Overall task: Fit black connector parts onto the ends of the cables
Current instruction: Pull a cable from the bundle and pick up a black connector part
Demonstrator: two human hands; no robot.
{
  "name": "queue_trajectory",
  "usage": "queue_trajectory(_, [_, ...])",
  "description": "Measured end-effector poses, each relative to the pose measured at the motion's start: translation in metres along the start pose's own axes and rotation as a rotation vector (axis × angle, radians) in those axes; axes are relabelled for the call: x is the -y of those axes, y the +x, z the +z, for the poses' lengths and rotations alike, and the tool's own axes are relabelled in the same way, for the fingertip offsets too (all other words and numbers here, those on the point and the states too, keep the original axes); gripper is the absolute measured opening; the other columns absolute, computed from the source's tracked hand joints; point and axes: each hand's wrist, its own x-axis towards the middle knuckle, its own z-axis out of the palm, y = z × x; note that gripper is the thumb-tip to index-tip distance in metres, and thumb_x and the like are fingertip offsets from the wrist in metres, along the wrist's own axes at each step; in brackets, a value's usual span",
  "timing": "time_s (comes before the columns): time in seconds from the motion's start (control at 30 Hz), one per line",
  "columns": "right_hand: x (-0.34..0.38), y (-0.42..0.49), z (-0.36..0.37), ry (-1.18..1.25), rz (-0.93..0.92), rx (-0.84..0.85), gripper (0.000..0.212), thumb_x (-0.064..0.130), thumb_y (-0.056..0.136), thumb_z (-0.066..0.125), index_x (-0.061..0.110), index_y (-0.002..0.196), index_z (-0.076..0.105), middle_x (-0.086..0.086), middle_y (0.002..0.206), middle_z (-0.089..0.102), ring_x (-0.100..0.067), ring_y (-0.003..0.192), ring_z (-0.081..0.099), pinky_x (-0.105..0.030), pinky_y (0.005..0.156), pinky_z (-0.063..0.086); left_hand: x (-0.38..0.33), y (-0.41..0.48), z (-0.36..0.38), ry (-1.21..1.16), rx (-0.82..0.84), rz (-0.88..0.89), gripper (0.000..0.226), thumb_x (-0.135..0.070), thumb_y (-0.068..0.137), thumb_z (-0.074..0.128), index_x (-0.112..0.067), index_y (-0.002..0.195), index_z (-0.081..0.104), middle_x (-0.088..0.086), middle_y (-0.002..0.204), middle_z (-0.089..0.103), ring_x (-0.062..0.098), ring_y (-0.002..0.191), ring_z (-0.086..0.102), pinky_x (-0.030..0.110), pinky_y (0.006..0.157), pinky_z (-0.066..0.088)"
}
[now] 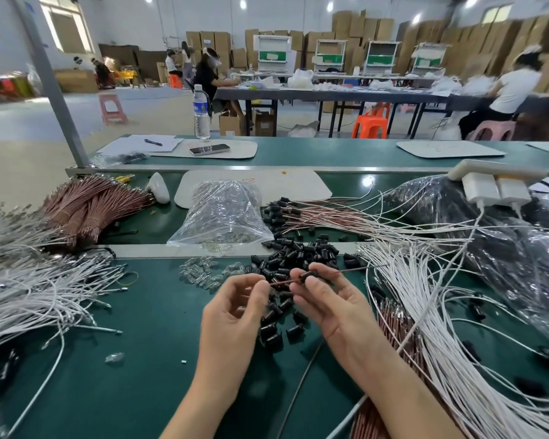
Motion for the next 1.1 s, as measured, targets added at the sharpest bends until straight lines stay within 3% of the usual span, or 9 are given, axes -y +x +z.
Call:
queue_trajectory(0.13, [0.007, 0.002, -0.007, 0.054, -0.017, -0.06, 0.035, 0.005, 0.079, 0.067, 0.006, 0.114, 0.063, -0.021, 0.112, 0.074, -0.025, 0.089, 0.076, -0.028, 0.075, 0.063, 0.002, 0.001, -0.003, 0.022, 0.002, -0.009, 0.011, -0.044, 0.086, 0.067, -0.036, 0.091, 0.073, -0.004, 0.08, 0.073, 0.008, 0.068, 0.062, 0.021, 0.065, 0.054])
queue_trajectory(0.3, [-0.004, -0.002, 0.0, -0.041, 0.041, 0.04, 0.037, 0.007, 0.079, 0.069, 0.005, 0.115, 0.061, -0.022, 0.113, 0.074, -0.028, 0.096, 0.075, -0.029, 0.077, 0.061, 0.002, -0.003, 0.002, 0.067, 0.083, 0.015, 0.008, -0.041, 0.087, 0.067, -0.038, 0.091, 0.073, -0.005, 0.08, 0.074, 0.007, 0.068, 0.062, 0.019, 0.064, 0.051])
queue_trajectory(0.37, [-0.006, -0.003, 0.004, -0.077, -0.017, 0.039, 0.036, 0.008, 0.08, 0.069, 0.005, 0.115, 0.061, -0.02, 0.111, 0.075, -0.028, 0.099, 0.074, -0.029, 0.081, 0.06, 0.002, -0.006, 0.004, 0.117, 0.099, 0.043, 0.009, -0.043, 0.088, 0.066, -0.041, 0.094, 0.071, -0.008, 0.082, 0.074, 0.006, 0.07, 0.065, 0.016, 0.064, 0.051])
queue_trajectory(0.53, [0.014, 0.001, -0.012, -0.399, -0.514, -0.446, 0.02, 0.006, 0.097, 0.062, 0.022, 0.109, 0.064, 0.004, 0.102, 0.076, -0.011, 0.101, 0.071, -0.022, 0.09, 0.055, 0.005, -0.011, 0.002, 0.313, 0.118, 0.103, 0.016, -0.056, 0.091, 0.053, -0.05, 0.101, 0.064, -0.014, 0.086, 0.071, 0.011, 0.078, 0.066, 0.016, 0.067, 0.051])
queue_trajectory(0.7, [0.033, 0.006, -0.031, -0.431, -0.83, -0.799, 0.02, 0.015, 0.102, 0.056, 0.035, 0.106, 0.055, 0.001, 0.106, 0.068, 0.002, 0.094, 0.063, -0.008, 0.081, 0.046, -0.006, -0.009, 0.033, 0.498, 0.381, 0.203, 0.027, -0.059, 0.101, 0.038, -0.043, 0.101, 0.06, -0.018, 0.083, 0.067, 0.005, 0.07, 0.061, 0.018, 0.06, 0.045])
queue_trajectory(0.8, [0.034, 0.009, -0.04, -0.443, -0.839, -0.855, 0.015, 0.016, 0.104, 0.052, 0.028, 0.113, 0.052, -0.003, 0.114, 0.066, -0.006, 0.102, 0.063, -0.009, 0.082, 0.045, -0.011, 0.003, 0.078, 0.807, 0.489, 0.194, 0.032, -0.051, 0.104, 0.04, -0.029, 0.096, 0.061, -0.01, 0.082, 0.067, 0.008, 0.073, 0.062, 0.03, 0.066, 0.05])
queue_trajectory(0.9, [0.033, 0.009, -0.045, -0.445, -0.822, -0.871, 0.015, 0.016, 0.105, 0.051, 0.028, 0.114, 0.051, -0.004, 0.117, 0.066, -0.009, 0.104, 0.062, -0.008, 0.08, 0.044, -0.013, 0.013, 0.122, 1.112, 0.494, 0.138, 0.039, -0.051, 0.104, 0.039, -0.018, 0.092, 0.058, 0.005, 0.096, 0.068, 0.032, 0.091, 0.066, 0.036, 0.072, 0.046])
queue_trajectory(1.0, [0.033, 0.01, -0.046, -0.418, -0.811, -0.885, 0.017, 0.013, 0.105, 0.05, 0.025, 0.116, 0.051, -0.001, 0.114, 0.065, 0.0, 0.099, 0.062, -0.007, 0.08, 0.045, -0.015, 0.019, 0.15, 1.145, 0.578, 0.039, 0.036, -0.045, 0.102, 0.045, -0.015, 0.084, 0.053, 0.012, 0.099, 0.065, 0.037, 0.094, 0.065, 0.036, 0.069, 0.04])
queue_trajectory(1.1, [0.035, 0.011, -0.047, -0.401, -0.796, -0.892, 0.017, 0.012, 0.105, 0.048, 0.024, 0.117, 0.05, 0.007, 0.11, 0.063, 0.011, 0.092, 0.06, -0.005, 0.077, 0.044, -0.01, 0.029, 0.161, 0.999, 0.669, -0.142, 0.036, -0.033, 0.099, 0.049, -0.012, 0.07, 0.044, 0.018, 0.084, 0.061, 0.041, 0.087, 0.064, 0.04, 0.071, 0.047])
